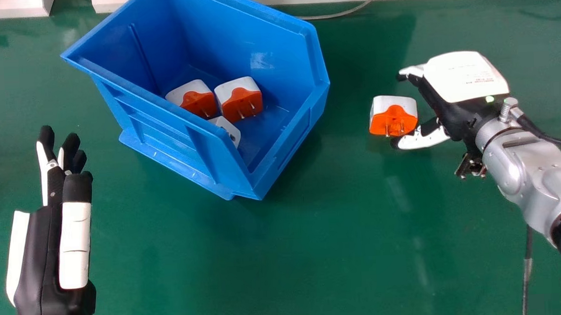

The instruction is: Pick all objects and put in blue box

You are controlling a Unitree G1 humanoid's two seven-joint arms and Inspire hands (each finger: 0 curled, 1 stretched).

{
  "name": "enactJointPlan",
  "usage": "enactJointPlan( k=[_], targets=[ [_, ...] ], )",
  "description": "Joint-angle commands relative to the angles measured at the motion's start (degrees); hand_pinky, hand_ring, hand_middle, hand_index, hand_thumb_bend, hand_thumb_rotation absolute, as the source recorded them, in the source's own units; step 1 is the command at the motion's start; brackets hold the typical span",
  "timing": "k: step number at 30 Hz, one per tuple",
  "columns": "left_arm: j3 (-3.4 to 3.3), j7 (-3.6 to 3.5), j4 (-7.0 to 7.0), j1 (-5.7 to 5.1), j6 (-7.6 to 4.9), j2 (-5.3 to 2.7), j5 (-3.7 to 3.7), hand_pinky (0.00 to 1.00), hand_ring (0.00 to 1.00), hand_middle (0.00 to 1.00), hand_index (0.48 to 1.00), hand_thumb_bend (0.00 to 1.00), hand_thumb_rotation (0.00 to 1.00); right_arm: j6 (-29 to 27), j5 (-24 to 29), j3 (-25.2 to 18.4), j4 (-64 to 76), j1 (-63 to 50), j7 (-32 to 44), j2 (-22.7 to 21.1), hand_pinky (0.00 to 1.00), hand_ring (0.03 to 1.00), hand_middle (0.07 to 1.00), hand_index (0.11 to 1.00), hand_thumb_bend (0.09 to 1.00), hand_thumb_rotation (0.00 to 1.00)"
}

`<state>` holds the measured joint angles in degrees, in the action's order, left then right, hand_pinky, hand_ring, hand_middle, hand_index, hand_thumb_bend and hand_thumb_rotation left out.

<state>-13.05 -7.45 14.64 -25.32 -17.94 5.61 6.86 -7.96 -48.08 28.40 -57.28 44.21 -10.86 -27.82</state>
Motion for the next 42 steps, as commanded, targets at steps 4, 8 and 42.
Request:
enactJointPlan(
  k=[4, 8, 42],
  targets=[
    [-0.73, 0.17, 2.69, -1.39, -0.18, 0.33, -0.1, 1.0, 1.0, 1.0, 1.0, 0.89, 1.0, 0.6, -0.4, 1.4, -1.0, 3.9, 1.2, -0.3, 0.74, 0.833, 0.858, 0.831, 0.459, 0.44],
    [-0.61, 0.49, 3.97, -2.09, 0.58, 0.03, -0.35, 1.0, 1.0, 1.0, 1.0, 0.89, 1.0, 0.9, -1.0, 2.8, -2.0, 4.9, 1.8, 0.2, 0.74, 0.826, 0.853, 0.827, 0.453, 0.45],
    [-1.07, 1.6, 12.38, -6.98, 6.11, -1.05, 0.04, 1.0, 1.0, 1.0, 1.0, 0.95, 0.97, 2.3, 2.8, 3.3, -12.3, 10.5, 2.8, 6.8, 0.41, 0.575, 0.657, 0.497, 0.49, 0.13]
  ],
)
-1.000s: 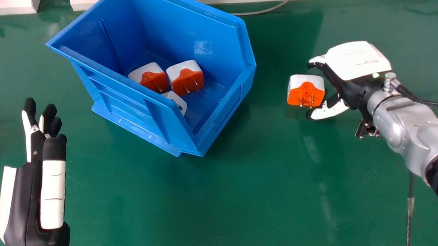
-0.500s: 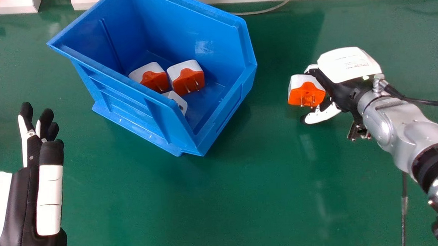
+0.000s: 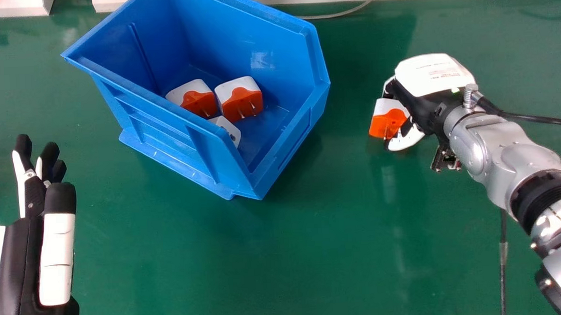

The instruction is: Pick all objects and put in blue box

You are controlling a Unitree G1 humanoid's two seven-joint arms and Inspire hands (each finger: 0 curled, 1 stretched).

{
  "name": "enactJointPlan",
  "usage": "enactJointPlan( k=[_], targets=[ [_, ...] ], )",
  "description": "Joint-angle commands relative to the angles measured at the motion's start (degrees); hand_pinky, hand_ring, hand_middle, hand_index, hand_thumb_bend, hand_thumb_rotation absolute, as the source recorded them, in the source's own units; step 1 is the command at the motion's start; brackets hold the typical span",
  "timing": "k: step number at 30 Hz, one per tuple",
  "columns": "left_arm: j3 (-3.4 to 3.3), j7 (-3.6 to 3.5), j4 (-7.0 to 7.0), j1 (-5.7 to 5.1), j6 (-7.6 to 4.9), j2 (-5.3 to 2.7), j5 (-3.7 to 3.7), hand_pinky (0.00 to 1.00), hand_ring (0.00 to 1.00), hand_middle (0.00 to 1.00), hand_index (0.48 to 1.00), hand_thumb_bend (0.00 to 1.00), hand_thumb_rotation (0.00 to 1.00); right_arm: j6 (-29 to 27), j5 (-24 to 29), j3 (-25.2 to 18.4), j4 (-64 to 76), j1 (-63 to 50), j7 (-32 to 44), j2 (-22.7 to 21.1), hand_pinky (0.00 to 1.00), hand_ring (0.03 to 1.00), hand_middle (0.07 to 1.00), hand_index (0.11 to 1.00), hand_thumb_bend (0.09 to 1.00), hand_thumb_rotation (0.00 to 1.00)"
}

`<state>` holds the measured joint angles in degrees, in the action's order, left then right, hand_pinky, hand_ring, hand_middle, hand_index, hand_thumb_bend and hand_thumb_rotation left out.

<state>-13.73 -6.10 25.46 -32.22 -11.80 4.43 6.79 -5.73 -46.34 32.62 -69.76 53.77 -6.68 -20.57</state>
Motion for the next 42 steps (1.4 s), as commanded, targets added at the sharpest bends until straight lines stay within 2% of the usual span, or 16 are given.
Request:
enactJointPlan(
  k=[1, 3, 4, 12, 14, 16, 21, 23, 25, 28, 30, 32, 35, 38, 39, 42],
  targets=[
    [-0.39, 0.21, 1.47, -0.03, -0.11, 0.12, 0.06, 1.0, 1.0, 1.0, 1.0, 0.95, 0.97, 0.0, 1.3, -1.0, 0.2, 0.9, -1.5, -0.5, 0.42, 0.58, 0.661, 0.496, 0.491, 0.12],
    [-0.4, 0.19, 1.14, 0.25, -0.29, 0.17, -0.07, 1.0, 1.0, 1.0, 1.0, 0.95, 0.97, 0.0, 2.0, -1.4, 0.3, 0.8, -1.3, -0.5, 0.42, 0.584, 0.662, 0.495, 0.492, 0.12],
    [-0.42, 0.08, 0.98, 0.35, -0.32, 0.2, 0.11, 1.0, 1.0, 1.0, 1.0, 0.96, 0.96, -0.1, 2.4, -1.6, 0.4, 0.7, -1.0, -0.5, 0.42, 0.587, 0.665, 0.495, 0.491, 0.12],
    [-0.33, 0.13, -0.04, 1.1, -0.72, 0.16, -0.31, 1.0, 1.0, 1.0, 1.0, 0.96, 0.96, 0.4, 4.4, -2.6, 2.5, -0.5, 0.0, -1.1, 0.44, 0.587, 0.659, 0.495, 0.483, 0.13],
    [-0.24, 0.2, -0.49, 1.42, -1.07, 0.07, -0.52, 1.0, 1.0, 1.0, 1.0, 0.96, 0.96, -0.7, 4.9, -3.1, 4.3, -1.7, -0.3, -2.0, 0.44, 0.581, 0.654, 0.495, 0.481, 0.14],
    [-0.16, -0.05, -1.24, 1.77, -1.69, 0.07, -0.39, 1.0, 1.0, 1.0, 1.0, 0.96, 0.96, -1.4, 5.0, -3.8, 7.8, -3.7, -1.1, -3.2, 0.42, 0.556, 0.632, 0.494, 0.481, 0.14],
    [0.11, -0.27, -3.13, 2.71, -2.94, 0.1, -0.65, 1.0, 1.0, 1.0, 1.0, 0.94, 0.97, -3.0, 6.7, -7.7, 24.9, -13.7, -1.2, -7.8, 0.33, 0.433, 0.51, 0.489, 0.48, 0.14],
    [0.19, -0.43, -4.01, 3.18, -3.77, 0.02, -0.42, 1.0, 1.0, 1.0, 1.0, 0.93, 0.97, -2.6, 8.0, -9.7, 34.1, -18.9, 1.1, -9.7, 0.28, 0.368, 0.45, 0.486, 0.479, 0.15],
    [0.3, -0.21, -4.67, 3.57, -4.41, -0.1, -0.75, 1.0, 1.0, 1.0, 1.0, 0.92, 0.97, -3.6, 9.2, -11.9, 43.3, -24.7, 2.5, -11.5, 0.22, 0.289, 0.376, 0.482, 0.48, 0.15],
    [0.51, 0.12, -5.1, 3.9, -4.44, -0.11, -1.3, 1.0, 1.0, 1.0, 1.0, 0.91, 0.98, -2.7, 10.5, -14.9, 57.3, -33.6, 5.1, -12.9, 0.16, 0.218, 0.302, 0.478, 0.482, 0.15],
    [0.71, 0.07, -5.25, 4.09, -4.27, -0.03, -1.32, 1.0, 1.0, 1.0, 1.0, 0.9, 0.99, -1.6, 10.5, -16.6, 66.4, -38.5, 6.8, -13.2, 0.14, 0.198, 0.286, 0.476, 0.482, 0.15],
    [0.86, 0.05, -5.49, 4.37, -4.38, -0.01, -1.36, 1.0, 1.0, 1.0, 1.0, 0.9, 1.0, -3.6, 10.4, -17.7, 71.3, -41.1, 6.1, -12.9, 0.12, 0.167, 0.255, 0.475, 0.484, 0.14],
    [1.07, 0.48, -5.8, 4.63, -4.8, -0.28, -1.69, 1.0, 1.0, 1.0, 1.0, 0.88, 1.0, -4.1, 10.6, -19.0, 76.6, -42.1, 7.4, -12.0, 0.1, 0.149, 0.237, 0.473, 0.486, 0.14],
    [1.21, 1.03, -5.93, 4.56, -4.87, -0.61, -2.66, 1.0, 1.0, 1.0, 1.0, 0.88, 1.0, -3.7, 11.3, -19.4, 80.9, -40.9, 10.3, -10.5, 0.1, 0.142, 0.215, 0.471, 0.484, 0.14],
    [1.24, 1.08, -6.02, 4.58, -4.99, -0.68, -2.91, 1.0, 1.0, 1.0, 1.0, 0.88, 1.0, -5.4, 12.9, -19.4, 80.9, -39.9, 10.6, -9.7, 0.1, 0.142, 0.213, 0.47, 0.483, 0.14],
    [1.41, 1.18, -6.39, 4.72, -5.25, -0.75, -3.08, 1.0, 1.0, 1.0, 1.0, 0.88, 1.0, -6.5, 13.7, -19.0, 80.3, -37.1, 11.8, -8.2, 0.1, 0.138, 0.213, 0.47, 0.483, 0.14]
  ],
)
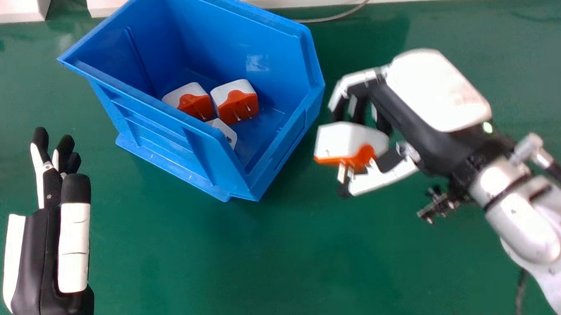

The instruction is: Pick all objects and put in blue box

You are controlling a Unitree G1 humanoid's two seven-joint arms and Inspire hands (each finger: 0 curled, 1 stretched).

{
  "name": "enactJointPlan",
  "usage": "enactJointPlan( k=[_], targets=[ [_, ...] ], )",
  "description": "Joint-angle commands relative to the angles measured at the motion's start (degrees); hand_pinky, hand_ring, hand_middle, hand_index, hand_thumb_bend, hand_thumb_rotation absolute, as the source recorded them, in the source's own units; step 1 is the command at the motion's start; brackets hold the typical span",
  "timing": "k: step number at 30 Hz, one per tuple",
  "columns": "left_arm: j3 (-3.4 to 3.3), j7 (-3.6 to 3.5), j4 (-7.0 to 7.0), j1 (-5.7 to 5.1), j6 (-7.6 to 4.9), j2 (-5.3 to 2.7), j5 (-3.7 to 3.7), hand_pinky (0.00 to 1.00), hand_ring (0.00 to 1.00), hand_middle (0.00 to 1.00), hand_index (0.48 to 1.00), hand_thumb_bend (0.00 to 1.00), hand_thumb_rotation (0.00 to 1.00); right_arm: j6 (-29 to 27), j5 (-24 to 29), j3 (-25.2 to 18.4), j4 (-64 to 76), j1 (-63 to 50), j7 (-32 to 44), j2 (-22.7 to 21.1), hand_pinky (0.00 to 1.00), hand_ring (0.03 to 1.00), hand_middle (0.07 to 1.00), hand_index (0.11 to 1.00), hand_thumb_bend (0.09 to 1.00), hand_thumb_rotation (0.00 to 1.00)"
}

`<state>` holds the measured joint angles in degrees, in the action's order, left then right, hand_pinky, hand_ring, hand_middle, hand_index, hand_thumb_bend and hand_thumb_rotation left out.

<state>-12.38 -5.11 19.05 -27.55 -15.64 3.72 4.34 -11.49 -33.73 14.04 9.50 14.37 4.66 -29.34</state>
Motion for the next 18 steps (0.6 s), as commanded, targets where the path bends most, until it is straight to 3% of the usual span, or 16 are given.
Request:
enactJointPlan(
  k=[1, 5, 10, 14, 18],
  targets=[
    [0.11, 0.19, -0.19, 0.11, -1.58, 0.01, -0.63, 1.0, 1.0, 1.0, 1.0, 0.88, 1.0, -0.7, 0.7, -0.2, 0.5, 3.5, 0.7, 1.4, 0.1, 0.143, 0.219, 0.471, 0.481, 0.14],
    [0.35, 0.55, -0.47, 0.2, -1.59, -0.05, -0.92, 1.0, 1.0, 1.0, 1.0, 0.89, 1.0, -1.3, 0.1, 1.6, -3.3, 9.9, 1.5, 5.2, 0.16, 0.212, 0.294, 0.474, 0.48, 0.15],
    [0.71, 0.9, -0.98, 0.17, -2.53, -0.63, -0.9, 1.0, 1.0, 1.0, 1.0, 0.88, 1.0, -2.4, -2.9, 4.7, -9.6, 19.1, 1.0, 9.3, 0.14, 0.184, 0.269, 0.476, 0.481, 0.14],
    [0.94, 0.9, -1.16, -0.28, -3.15, -0.81, -1.03, 1.0, 1.0, 1.0, 1.0, 0.88, 1.0, -5.5, -4.7, 7.0, -18.4, 26.9, -1.2, 12.4, 0.22, 0.286, 0.381, 0.482, 0.485, 0.13],
    [1.06, 0.65, -0.96, -0.83, -3.21, -0.85, -0.62, 1.0, 1.0, 1.0, 1.0, 0.88, 1.0, -6.6, -6.1, 9.0, -28.7, 34.3, -2.1, 15.7, 0.25, 0.322, 0.419, 0.483, 0.487, 0.13]
  ],
)
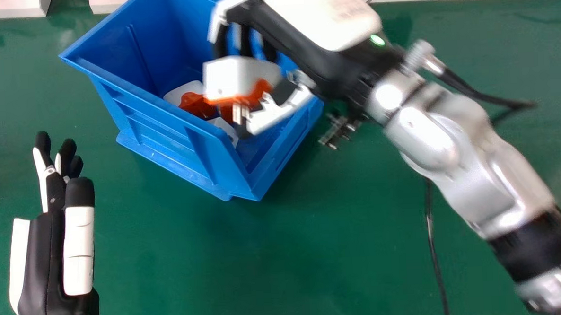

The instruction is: Pick all objects and put in blue box

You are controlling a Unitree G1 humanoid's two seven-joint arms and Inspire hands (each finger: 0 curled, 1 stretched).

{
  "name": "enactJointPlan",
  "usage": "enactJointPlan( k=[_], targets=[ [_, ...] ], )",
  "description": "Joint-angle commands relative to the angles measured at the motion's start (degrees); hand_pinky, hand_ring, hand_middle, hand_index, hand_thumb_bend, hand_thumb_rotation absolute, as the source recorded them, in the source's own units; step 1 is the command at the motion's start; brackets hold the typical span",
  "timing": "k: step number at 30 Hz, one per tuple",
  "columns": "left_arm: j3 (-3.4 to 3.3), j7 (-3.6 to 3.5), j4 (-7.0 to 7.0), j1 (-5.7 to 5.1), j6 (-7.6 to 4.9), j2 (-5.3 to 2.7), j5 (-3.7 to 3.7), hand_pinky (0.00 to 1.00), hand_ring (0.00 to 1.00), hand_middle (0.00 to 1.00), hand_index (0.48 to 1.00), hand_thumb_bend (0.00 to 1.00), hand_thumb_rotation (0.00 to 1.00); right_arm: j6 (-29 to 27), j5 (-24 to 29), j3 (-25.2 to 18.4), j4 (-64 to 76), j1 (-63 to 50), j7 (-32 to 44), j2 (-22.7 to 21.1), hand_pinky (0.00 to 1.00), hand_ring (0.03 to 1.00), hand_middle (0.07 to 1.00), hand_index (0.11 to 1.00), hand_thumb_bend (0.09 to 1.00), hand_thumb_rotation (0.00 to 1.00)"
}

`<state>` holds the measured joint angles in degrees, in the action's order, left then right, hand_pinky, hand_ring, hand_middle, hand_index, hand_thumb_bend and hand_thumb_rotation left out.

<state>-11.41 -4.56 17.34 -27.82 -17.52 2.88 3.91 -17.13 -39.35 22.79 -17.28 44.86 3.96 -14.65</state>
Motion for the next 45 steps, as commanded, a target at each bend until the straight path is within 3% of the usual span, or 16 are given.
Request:
enactJointPlan(
  k=[1, 5, 9, 12, 15, 18, 20, 23, 27, 34, 38, 42, 45],
  targets=[
    [0.13, 0.15, 0.81, -0.73, -1.58, -0.08, -0.38, 1.0, 1.0, 1.0, 1.0, 0.88, 1.0, -0.9, -1.0, 0.8, -4.1, 5.3, -1.8, 1.7, 0.24, 0.311, 0.41, 0.483, 0.488, 0.13],
    [0.17, -0.01, 0.72, -1.31, -2.29, -0.13, -0.19, 1.0, 1.0, 1.0, 1.0, 0.88, 1.0, -2.7, -4.1, 3.7, -16.8, 12.2, -7.0, 4.9, 0.29, 0.389, 0.471, 0.486, 0.489, 0.13],
    [0.19, 0.27, 0.96, -1.94, -2.51, -0.37, -0.37, 1.0, 1.0, 1.0, 1.0, 0.89, 1.0, -1.2, -5.6, 5.8, -27.3, 18.1, -9.1, 8.4, 0.3, 0.41, 0.497, 0.487, 0.486, 0.13],
    [0.11, 0.25, 0.96, -2.26, -2.72, -0.41, -0.07, 1.0, 1.0, 1.0, 1.0, 0.89, 1.0, 0.3, -7.2, 7.8, -34.5, 22.0, -10.7, 10.7, 0.26, 0.378, 0.464, 0.499, 0.508, 0.04],
    [-0.04, -0.02, 0.71, -2.35, -3.13, -0.3, 0.64, 1.0, 1.0, 1.0, 1.0, 0.89, 0.99, 2.2, -7.7, 9.1, -40.6, 25.1, -10.9, 12.8, 0.28, 0.4, 0.522, 0.505, 0.51, 0.0],
    [-0.01, 0.01, 1.32, -2.85, -2.41, -0.3, 0.86, 1.0, 1.0, 1.0, 1.0, 0.9, 0.98, 4.1, -7.5, 9.4, -45.2, 27.0, -10.7, 14.6, 0.28, 0.4, 0.529, 0.522, 0.508, 0.0],
    [0.05, 0.07, 1.6, -3.08, -2.08, -0.44, 1.12, 1.0, 1.0, 1.0, 1.0, 0.91, 0.97, 4.0, -6.6, 8.9, -47.4, 27.8, -10.9, 15.1, 0.29, 0.399, 0.522, 0.525, 0.508, 0.0],
    [-0.05, 0.2, 1.36, -3.23, -2.47, -0.43, 0.89, 1.0, 1.0, 1.0, 1.0, 0.91, 0.97, 4.6, -7.2, 9.3, -48.9, 28.3, -12.3, 15.3, 0.33, 0.415, 0.53, 0.514, 0.507, 0.0],
    [-0.04, 0.04, 1.5, -3.31, -2.31, -0.43, 1.42, 1.0, 1.0, 1.0, 1.0, 0.91, 0.97, 5.6, -8.0, 10.1, -49.8, 28.5, -13.7, 15.4, 0.33, 0.407, 0.518, 0.528, 0.506, 0.0],
    [0.11, 0.93, 1.89, -3.33, -1.86, -0.75, 0.36, 1.0, 1.0, 1.0, 1.0, 0.94, 0.97, 6.8, -7.2, 10.0, -50.9, 28.2, -13.7, 16.1, 0.36, 0.415, 0.521, 0.502, 0.509, 0.0],
    [0.15, 0.83, 1.83, -3.34, -1.77, -0.62, 1.03, 1.0, 1.0, 1.0, 1.0, 0.94, 0.98, 5.8, -5.8, 8.8, -51.2, 27.5, -14.9, 16.2, 0.35, 0.41, 0.511, 0.508, 0.51, 0.0],
    [0.22, 0.88, 1.74, -3.27, -2.06, -0.59, 0.67, 1.0, 1.0, 1.0, 1.0, 0.94, 0.98, 5.5, -5.4, 9.2, -51.3, 27.3, -14.7, 16.0, 0.39, 0.434, 0.519, 0.498, 0.51, 0.0],
    [0.34, 0.63, 1.54, -3.02, -2.11, -0.48, 0.88, 1.0, 1.0, 1.0, 1.0, 0.94, 0.97, 5.6, -5.8, 9.9, -50.9, 27.0, -15.0, 15.8, 0.4, 0.477, 0.49, 0.5, 0.517, 0.01]
  ],
)
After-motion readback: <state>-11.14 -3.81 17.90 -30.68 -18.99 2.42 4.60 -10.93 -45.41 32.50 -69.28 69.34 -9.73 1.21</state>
